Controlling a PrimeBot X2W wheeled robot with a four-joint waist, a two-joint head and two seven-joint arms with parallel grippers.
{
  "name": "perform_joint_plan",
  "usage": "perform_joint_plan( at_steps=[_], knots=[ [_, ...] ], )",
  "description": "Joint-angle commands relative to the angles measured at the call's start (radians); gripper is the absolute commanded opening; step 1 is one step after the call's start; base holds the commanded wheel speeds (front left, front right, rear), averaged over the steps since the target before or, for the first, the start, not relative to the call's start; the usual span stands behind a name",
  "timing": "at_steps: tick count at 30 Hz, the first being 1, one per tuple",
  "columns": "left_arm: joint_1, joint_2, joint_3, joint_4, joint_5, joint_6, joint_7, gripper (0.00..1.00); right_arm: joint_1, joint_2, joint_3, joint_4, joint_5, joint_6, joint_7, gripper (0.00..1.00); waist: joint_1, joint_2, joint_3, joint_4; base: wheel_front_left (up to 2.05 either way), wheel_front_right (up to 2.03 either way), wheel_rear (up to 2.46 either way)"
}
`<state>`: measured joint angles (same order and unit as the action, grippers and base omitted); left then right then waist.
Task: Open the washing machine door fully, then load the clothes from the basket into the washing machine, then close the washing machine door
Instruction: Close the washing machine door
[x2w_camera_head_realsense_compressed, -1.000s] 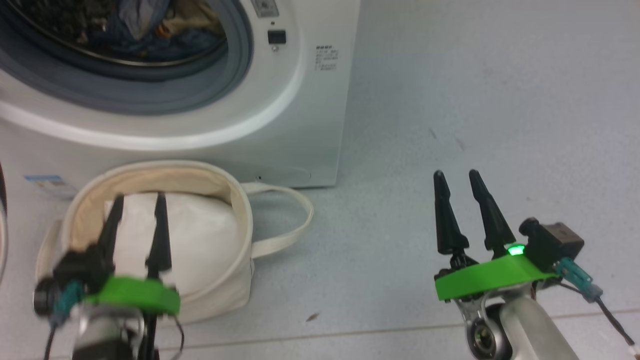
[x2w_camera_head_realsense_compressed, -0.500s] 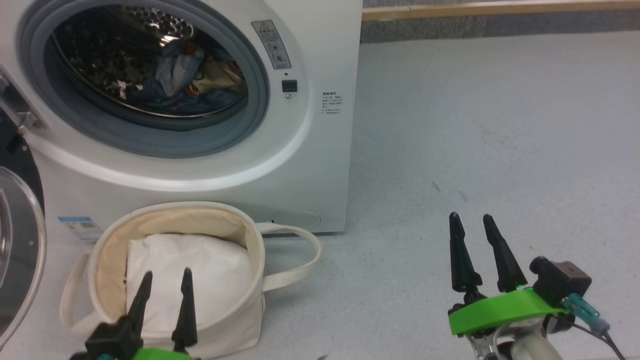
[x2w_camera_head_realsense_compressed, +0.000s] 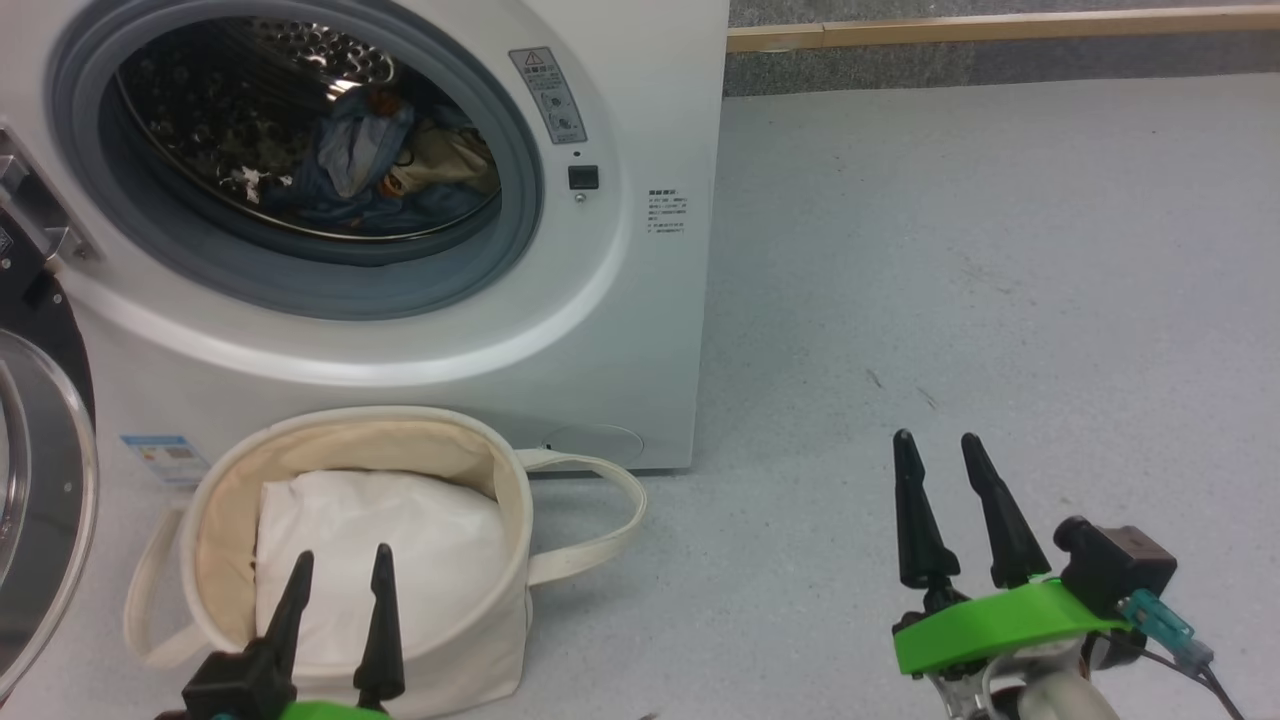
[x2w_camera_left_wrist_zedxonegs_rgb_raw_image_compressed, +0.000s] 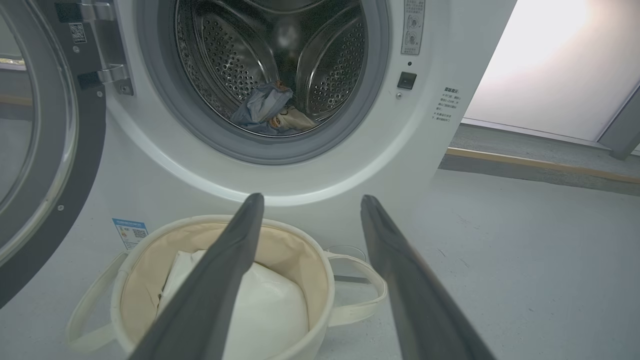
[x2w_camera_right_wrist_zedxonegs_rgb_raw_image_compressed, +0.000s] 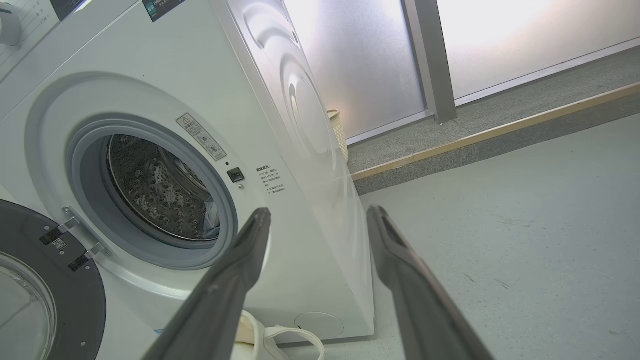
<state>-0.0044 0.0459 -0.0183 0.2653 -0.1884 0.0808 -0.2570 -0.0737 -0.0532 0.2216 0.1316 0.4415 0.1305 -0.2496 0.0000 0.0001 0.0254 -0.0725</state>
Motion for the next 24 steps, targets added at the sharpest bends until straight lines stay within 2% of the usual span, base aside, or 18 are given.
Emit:
perform_joint_plan(
  at_steps=[1,6,24],
  knots=[
    [-0.028,0.004,0.026,-0.028,-0.006,0.008,-0.005,1.0,-0.012,0.003,0.026,-0.027,-0.002,0.0,-0.012,1.0,0.0,-0.0001,0.001,0.001,0.0,0.0,0.0],
    [-0.032,0.004,0.023,-0.021,-0.04,0.006,-0.005,1.0,-0.009,0.003,0.029,-0.02,-0.004,0.0,-0.012,1.0,0.0,-0.0001,0.004,0.007,0.0,0.0,0.0],
    [-0.041,0.004,0.023,0.002,-0.036,-0.014,-0.005,1.0,-0.011,0.003,0.037,-0.017,0.002,0.0,-0.012,1.0,0.0,-0.0001,0.018,0.025,0.0,0.0,0.0]
  ],
)
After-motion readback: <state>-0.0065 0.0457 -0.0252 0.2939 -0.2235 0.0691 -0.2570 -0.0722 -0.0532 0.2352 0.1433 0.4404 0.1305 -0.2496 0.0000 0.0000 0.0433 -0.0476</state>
